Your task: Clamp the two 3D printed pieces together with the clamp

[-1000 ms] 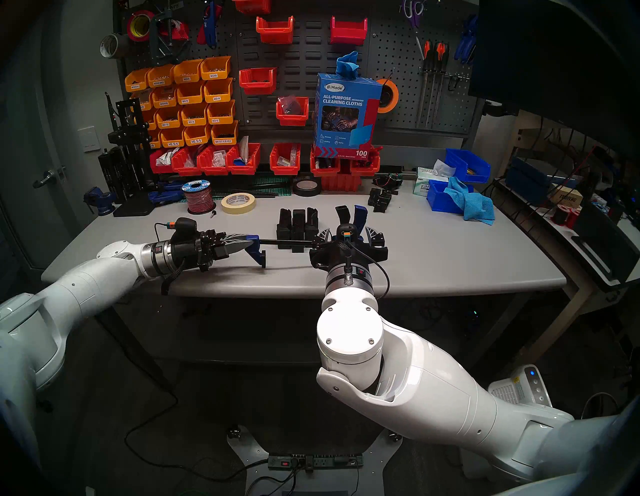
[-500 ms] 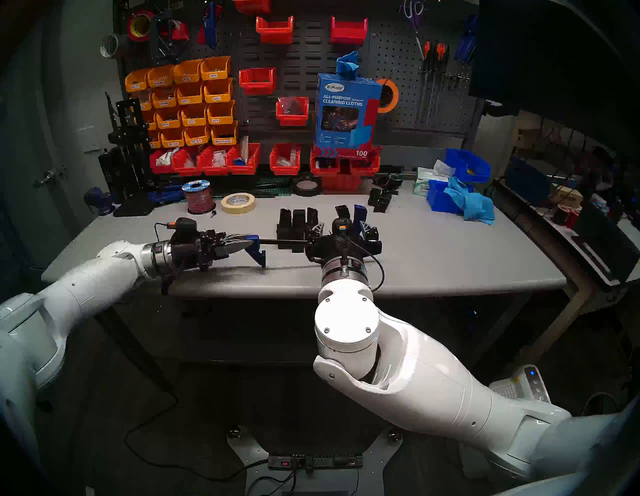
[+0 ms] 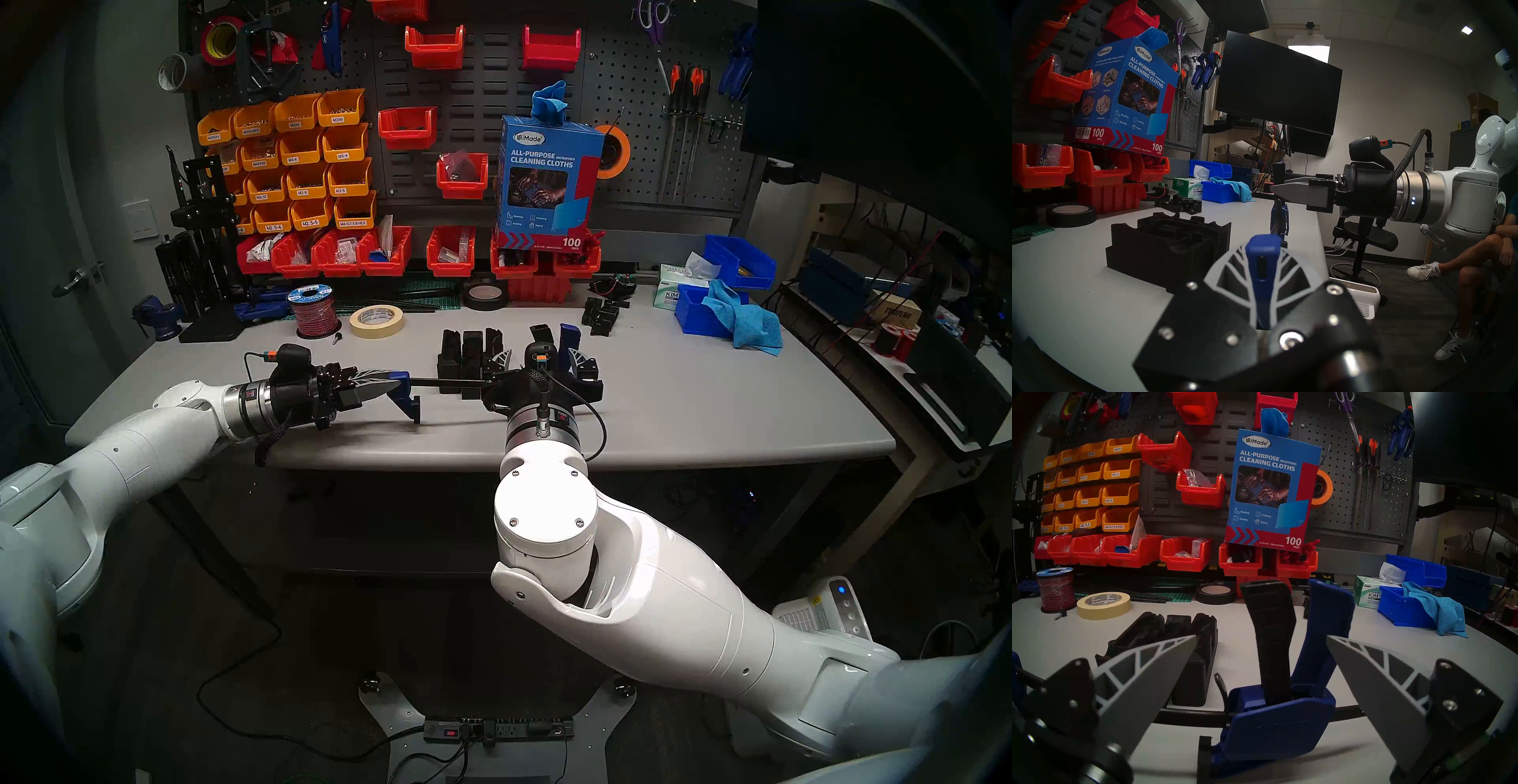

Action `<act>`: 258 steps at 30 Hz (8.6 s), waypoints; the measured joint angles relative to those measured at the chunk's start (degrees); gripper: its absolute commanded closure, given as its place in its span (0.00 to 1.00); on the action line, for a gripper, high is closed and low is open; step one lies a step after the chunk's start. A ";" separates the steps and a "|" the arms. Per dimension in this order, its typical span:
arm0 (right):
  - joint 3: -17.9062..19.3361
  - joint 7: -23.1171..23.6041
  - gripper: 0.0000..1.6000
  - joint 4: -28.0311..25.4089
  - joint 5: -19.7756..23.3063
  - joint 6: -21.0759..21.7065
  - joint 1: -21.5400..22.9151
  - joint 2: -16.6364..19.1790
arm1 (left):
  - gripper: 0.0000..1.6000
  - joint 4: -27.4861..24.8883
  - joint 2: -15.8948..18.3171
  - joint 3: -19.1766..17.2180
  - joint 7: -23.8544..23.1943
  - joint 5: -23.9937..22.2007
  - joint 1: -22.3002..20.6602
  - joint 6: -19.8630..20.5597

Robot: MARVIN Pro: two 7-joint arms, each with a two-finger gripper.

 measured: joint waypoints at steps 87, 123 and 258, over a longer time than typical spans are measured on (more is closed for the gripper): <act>6.33 5.38 0.00 3.58 7.88 -3.97 -0.83 1.03 | 1.00 -0.02 0.02 0.52 -0.02 -0.42 -0.27 -0.16; 5.69 5.45 1.00 2.23 7.80 -6.43 -1.93 2.36 | 1.00 0.09 -0.20 1.02 -0.05 -0.78 -0.65 -0.35; 2.17 10.01 1.00 -4.11 11.80 -5.53 1.27 11.10 | 1.00 0.26 -0.32 1.90 0.01 -1.49 -0.93 -0.55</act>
